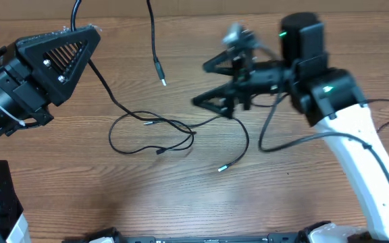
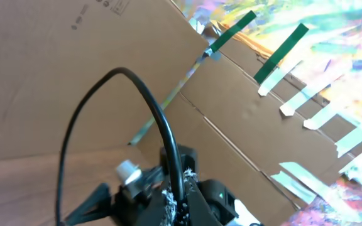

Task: Untangle cables

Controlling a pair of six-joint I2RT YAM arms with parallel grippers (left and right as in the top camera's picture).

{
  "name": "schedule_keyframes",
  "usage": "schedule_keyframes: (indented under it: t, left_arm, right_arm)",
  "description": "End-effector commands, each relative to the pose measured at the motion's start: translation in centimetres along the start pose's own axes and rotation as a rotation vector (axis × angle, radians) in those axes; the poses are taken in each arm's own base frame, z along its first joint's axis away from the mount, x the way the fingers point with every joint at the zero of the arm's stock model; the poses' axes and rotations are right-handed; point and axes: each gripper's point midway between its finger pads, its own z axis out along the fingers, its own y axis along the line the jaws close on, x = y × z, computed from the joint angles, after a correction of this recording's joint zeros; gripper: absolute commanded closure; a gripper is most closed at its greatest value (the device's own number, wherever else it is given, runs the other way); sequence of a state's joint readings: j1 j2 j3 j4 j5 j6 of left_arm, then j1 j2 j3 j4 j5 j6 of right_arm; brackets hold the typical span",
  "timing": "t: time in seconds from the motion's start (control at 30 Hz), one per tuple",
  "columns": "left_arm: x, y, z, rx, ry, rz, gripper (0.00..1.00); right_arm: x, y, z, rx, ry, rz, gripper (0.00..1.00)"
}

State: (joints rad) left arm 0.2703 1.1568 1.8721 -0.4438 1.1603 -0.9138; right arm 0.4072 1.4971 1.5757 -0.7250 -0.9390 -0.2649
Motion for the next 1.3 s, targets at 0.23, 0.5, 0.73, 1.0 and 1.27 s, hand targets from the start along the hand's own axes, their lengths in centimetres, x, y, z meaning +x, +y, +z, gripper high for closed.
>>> schedule_keyframes:
  t: [0.23,0.5,0.73,1.0,1.27]
  left_arm:
    - [0.1,2.3,0.6,-0.027,0.034,-0.217,0.96]
    - [0.2,4.5,0.6,-0.101,0.002,-0.303,0.96]
    - [0.7,4.2,1.5,-0.095,0.011,-0.351,0.96]
    - [1.2,3.8,2.9,-0.090,0.012,-0.359,0.96]
    - [1.2,4.0,3.0,-0.094,0.012,-0.364,0.96]
  right_arm:
    - [-0.1,3.1,3.9,0.021,0.041,-0.188,0.00]
    - [-0.5,6.3,5.8,-0.057,0.030,-0.245,0.00]
    - [-0.8,6.9,6.1,-0.069,0.019,-0.263,0.19]
    - [-0.8,6.9,6.1,-0.069,0.018,-0.260,0.72]
    - [-0.8,6.9,6.1,-0.068,0.020,-0.224,0.96]
